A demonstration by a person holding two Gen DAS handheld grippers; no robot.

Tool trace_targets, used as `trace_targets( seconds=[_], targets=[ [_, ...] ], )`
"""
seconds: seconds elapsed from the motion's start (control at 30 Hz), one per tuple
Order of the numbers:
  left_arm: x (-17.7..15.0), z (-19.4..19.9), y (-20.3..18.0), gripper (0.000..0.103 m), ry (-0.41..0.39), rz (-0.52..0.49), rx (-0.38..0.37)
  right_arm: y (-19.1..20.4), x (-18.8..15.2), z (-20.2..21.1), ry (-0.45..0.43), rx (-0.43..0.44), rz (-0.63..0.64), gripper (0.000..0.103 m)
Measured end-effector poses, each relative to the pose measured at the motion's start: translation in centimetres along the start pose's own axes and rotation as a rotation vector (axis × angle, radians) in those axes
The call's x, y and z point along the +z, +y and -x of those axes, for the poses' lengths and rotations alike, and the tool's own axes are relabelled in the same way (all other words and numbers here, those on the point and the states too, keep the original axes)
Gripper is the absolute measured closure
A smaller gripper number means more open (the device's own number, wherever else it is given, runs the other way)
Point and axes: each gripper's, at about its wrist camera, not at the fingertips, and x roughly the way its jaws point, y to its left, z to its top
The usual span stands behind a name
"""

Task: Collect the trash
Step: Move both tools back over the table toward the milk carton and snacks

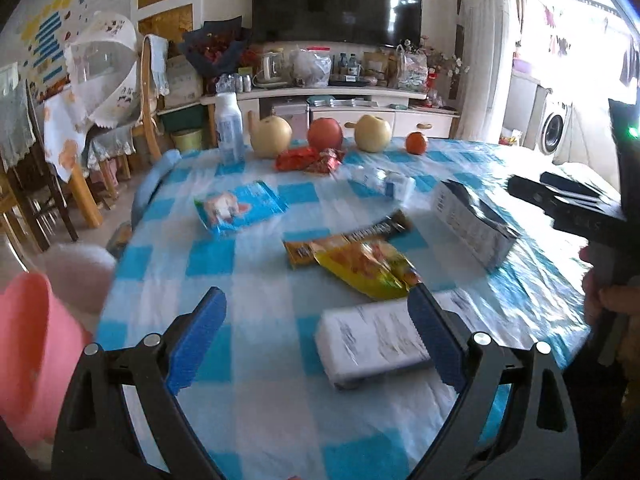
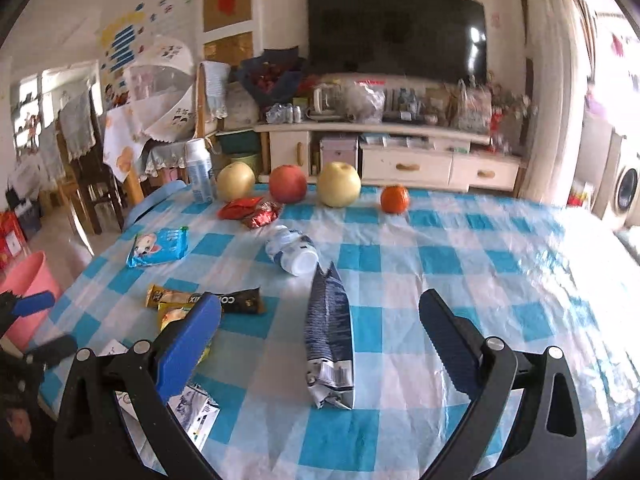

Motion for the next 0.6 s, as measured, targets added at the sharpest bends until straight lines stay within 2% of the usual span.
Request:
trace_targets(
  seconds=[0.17,0.33,0.47,0.6],
  targets=[
    [3.7,-3.9,2.6,0.010,0.059,-0.106,0.040,-1.7,-0.1,-1.2,0.054,0.092,-0.078,0.005],
    [6.2,-9.2,4.7,0.010,0.161,-0.258,0.104,-3.0,-0.3,-3.0,0.125,0.183,-0.158,0.005],
    [8.1,-12.8,6.3,0.010,0.210,-0.290,0.121,-3.7,-0.7,-4.2,0.177,0.211,-0.200,0.005],
    [8.8,-16.1,6.8,0.010,0.278,-0.335,0.122,-3.8,-0.9,-5.1,0.208,0.199,-0.203,0.005]
  ],
)
